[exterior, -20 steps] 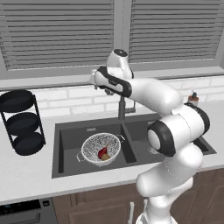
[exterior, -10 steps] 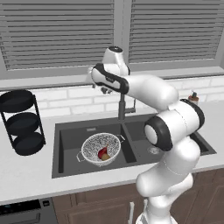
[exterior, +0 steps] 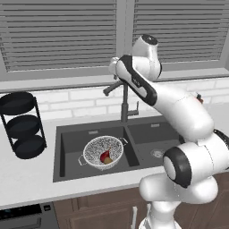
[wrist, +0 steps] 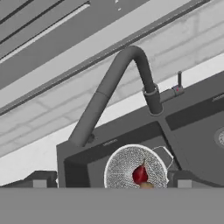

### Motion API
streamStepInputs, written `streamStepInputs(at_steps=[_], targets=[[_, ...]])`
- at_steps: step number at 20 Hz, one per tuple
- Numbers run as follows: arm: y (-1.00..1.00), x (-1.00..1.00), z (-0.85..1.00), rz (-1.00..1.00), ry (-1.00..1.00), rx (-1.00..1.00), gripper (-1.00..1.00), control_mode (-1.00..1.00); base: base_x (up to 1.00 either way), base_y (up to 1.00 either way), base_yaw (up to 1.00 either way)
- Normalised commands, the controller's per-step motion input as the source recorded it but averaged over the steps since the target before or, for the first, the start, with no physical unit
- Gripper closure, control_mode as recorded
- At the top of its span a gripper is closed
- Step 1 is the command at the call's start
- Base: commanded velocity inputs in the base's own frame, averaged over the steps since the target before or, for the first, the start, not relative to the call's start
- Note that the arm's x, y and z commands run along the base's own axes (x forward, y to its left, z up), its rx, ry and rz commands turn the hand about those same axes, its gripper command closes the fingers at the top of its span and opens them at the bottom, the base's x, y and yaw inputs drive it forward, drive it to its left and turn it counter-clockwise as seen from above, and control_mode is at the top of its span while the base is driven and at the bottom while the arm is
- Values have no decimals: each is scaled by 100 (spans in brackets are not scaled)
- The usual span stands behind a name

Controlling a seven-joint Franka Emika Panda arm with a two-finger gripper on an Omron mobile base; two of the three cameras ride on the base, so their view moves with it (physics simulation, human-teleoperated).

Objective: Put the colander in the sink, put the pear, kiwi in the colander, and turn on the sink faucet and pour water over the colander.

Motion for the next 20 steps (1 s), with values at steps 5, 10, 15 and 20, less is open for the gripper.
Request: streamStepInputs(at_steps=[5,10,15,20], targets=[[-100,-85,38,0,-19,1,-100,-100,0,0,0],[-100,-32,-41,1,-7,0,-100,-100,0,0,0],[-100,5,-72,6,-5,0,-100,-100,0,0,0],[-58,45,-57,8,-2,0,-100,-100,0,0,0]])
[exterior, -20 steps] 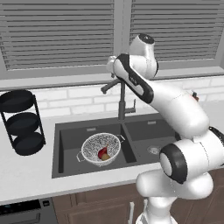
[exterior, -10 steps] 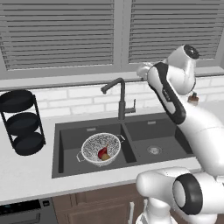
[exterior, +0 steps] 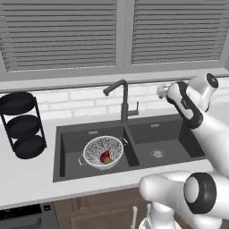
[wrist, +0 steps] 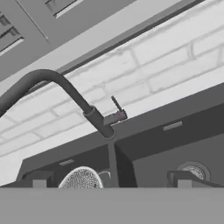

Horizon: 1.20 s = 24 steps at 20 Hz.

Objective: Put the colander in the sink, put the pear, kiwi in the colander, and turn on the sink faucet and pour water over the colander.

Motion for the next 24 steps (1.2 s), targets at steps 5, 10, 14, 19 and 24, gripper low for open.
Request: streamStepInputs(at_steps=[5,10,14,19,24], targets=[[-5,77,-41,8,0,5,-100,-100,0,0,0],[1,76,-35,10,0,8,-100,-100,0,0,0],[0,44,-47,8,0,2,-100,-100,0,0,0],[1,43,-49,8,0,2,-100,-100,0,0,0],[5,55,-29,8,2,5,-100,-100,0,0,0]])
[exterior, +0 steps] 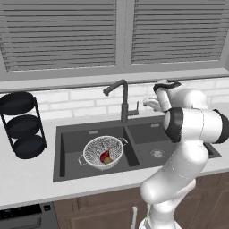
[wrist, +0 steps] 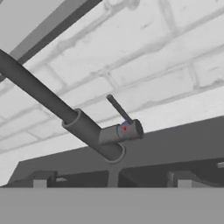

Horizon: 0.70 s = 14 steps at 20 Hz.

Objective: Put the colander in the sink, put the pear, kiwi in the colander, and turn on the sink faucet and pour water over the colander.

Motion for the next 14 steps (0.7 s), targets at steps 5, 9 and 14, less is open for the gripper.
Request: streamStepInputs(at_steps=[5,9,14], targets=[[0,54,-21,7,2,5,-100,-100,0,0,0],[0,50,-26,7,5,4,-100,-100,0,0,0],[11,51,-18,8,6,5,-100,-100,0,0,0]])
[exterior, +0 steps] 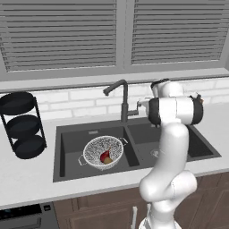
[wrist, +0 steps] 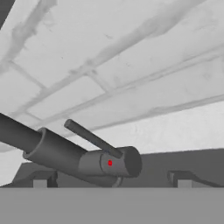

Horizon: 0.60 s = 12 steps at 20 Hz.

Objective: Put the colander in the sink, put the pear, kiwi in the colander, and turn on the sink faucet and pour water over the colander.

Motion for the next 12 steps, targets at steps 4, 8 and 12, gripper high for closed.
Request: streamStepInputs(at_steps=[4,8,12], targets=[[14,41,-9,7,4,4,-100,-100,0,0,0],[9,38,-16,5,2,1,-100,-100,0,0,0],[7,34,-23,3,1,0,-100,-100,0,0,0]])
